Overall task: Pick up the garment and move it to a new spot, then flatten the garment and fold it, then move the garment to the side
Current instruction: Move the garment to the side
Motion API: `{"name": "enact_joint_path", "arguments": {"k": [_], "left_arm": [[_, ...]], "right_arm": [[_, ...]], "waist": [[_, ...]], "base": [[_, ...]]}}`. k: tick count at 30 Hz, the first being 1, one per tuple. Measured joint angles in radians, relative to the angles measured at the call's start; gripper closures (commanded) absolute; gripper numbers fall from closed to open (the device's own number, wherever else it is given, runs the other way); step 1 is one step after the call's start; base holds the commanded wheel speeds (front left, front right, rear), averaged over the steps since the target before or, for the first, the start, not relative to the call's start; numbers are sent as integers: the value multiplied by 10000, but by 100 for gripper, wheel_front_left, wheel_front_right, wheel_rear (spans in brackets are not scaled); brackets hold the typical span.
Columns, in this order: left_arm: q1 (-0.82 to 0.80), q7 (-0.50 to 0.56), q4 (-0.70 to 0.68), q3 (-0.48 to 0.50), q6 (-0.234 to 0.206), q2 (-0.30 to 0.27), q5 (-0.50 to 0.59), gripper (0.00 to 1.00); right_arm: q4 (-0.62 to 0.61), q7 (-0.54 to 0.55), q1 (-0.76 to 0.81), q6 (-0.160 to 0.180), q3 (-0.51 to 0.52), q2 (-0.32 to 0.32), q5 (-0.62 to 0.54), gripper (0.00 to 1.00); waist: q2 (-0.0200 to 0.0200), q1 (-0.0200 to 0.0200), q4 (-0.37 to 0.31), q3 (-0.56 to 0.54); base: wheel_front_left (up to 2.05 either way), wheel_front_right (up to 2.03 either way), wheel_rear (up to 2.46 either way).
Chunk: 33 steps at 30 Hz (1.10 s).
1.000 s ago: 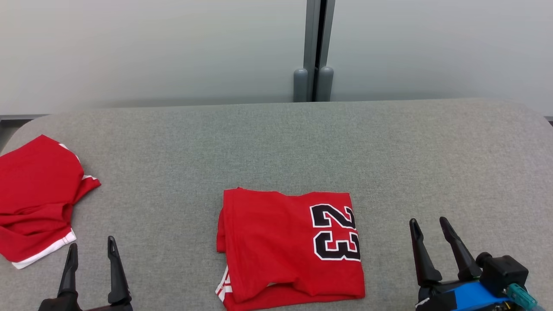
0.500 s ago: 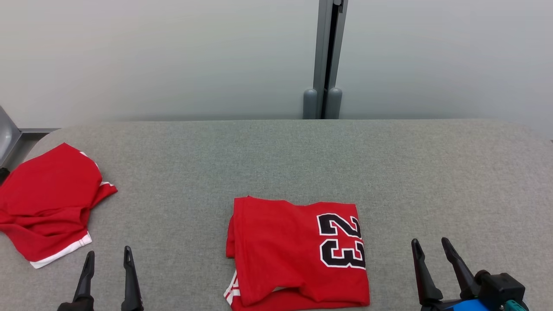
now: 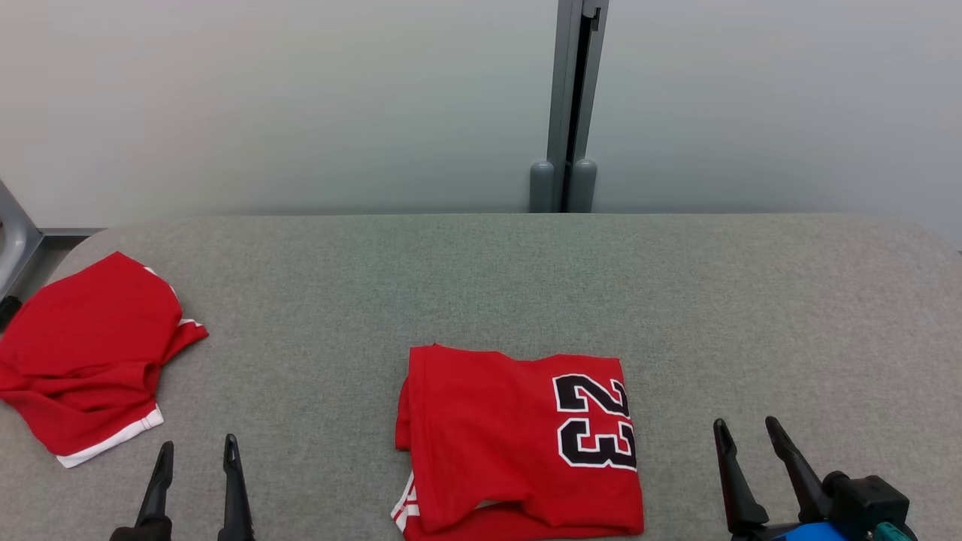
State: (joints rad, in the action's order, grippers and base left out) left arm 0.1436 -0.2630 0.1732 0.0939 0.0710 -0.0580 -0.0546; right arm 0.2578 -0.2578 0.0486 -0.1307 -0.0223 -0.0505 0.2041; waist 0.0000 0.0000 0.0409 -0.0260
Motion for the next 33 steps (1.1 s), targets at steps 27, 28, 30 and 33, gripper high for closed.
{"name": "enact_joint_path", "arguments": {"k": [27, 28, 30, 33], "left_arm": [[-88, 0, 221, 65, -117, -100, -244, 0], [-90, 0, 203, 65, -119, -102, -244, 0], [-112, 0, 173, 54, -119, -100, -247, 0], [-207, 0, 161, -29, -117, -107, -245, 0]], "right_arm": [[460, 305, -1240, 0, -698, 4, -21, 0], [546, 449, -1548, 0, -838, 4, -31, 0], [823, 828, -2202, 0, -1145, 8, -54, 0], [1329, 1337, -3081, 0, -1448, 13, -180, 0]], "waist": [[2, 0, -102, 88], [2, 0, -111, 119], [2, 0, -115, 169], [2, 1, -55, 232]], "base": [[0, 0, 0], [0, 0, 0], [0, 0, 0], [0, 0, 0]]}}
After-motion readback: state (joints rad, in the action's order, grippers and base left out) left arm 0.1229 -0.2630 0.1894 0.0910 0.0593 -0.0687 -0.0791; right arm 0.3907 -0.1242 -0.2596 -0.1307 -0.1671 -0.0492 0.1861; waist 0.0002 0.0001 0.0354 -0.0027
